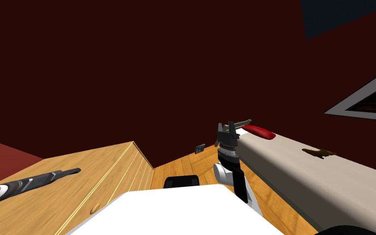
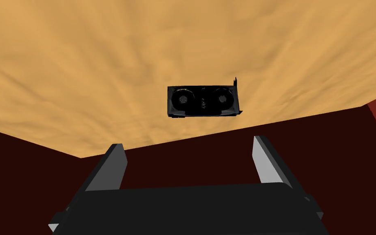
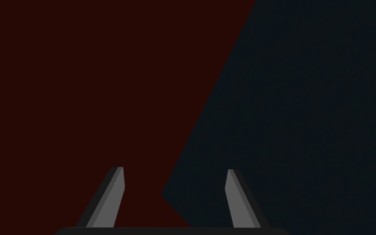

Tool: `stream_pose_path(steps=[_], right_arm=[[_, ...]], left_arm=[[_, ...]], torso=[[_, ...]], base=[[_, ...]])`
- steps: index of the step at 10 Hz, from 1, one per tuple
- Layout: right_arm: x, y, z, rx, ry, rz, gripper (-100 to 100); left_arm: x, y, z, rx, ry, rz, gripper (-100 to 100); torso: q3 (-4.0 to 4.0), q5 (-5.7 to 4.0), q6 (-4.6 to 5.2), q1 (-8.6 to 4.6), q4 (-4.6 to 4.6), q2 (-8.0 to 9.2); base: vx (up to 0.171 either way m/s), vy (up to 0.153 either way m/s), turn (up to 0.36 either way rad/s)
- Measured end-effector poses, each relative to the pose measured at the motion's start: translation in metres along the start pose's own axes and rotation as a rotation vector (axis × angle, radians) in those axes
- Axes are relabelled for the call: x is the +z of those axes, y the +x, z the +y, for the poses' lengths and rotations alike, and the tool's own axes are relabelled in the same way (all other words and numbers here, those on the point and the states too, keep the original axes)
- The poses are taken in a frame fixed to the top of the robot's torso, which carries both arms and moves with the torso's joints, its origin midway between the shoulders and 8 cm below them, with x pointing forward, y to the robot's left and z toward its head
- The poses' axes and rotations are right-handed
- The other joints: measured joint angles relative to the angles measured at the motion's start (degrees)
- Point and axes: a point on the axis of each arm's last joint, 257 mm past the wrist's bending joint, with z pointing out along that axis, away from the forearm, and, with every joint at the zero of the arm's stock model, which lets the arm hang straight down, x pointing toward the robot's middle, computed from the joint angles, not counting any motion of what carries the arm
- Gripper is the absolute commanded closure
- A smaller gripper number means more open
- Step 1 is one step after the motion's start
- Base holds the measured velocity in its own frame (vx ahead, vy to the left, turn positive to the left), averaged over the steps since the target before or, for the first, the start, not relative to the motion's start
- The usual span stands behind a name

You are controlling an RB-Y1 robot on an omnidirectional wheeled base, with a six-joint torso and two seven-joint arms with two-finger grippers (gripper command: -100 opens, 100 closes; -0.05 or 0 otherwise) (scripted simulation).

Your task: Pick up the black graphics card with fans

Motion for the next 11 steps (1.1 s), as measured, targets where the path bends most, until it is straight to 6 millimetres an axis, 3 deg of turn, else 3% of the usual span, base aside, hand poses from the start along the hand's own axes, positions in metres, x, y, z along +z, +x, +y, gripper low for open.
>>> stream_pose_path(steps=[5, 11], right_arm=[[0.0, 0.0, 0.0, 0.0, 0.0, 0.0, 0], [0.0, 0.0, 0.0, 0.0, 0.0, 0.0, 0]], left_arm=[[-0.01, 0.01, -0.016, 0.254, 0.064, 0.106, -100], [-0.03, 0.04, -0.032, 0.588, 0.163, 0.269, -100]], torso=[[-0.03, 0.01, 0.0, 0.02, -0.01, -0.06], [-0.11, 0.04, 0.01, 0.11, -0.05, -0.18]], base=[[0.042, 0.053, 0.007], [0.073, 0.069, 0.007]])
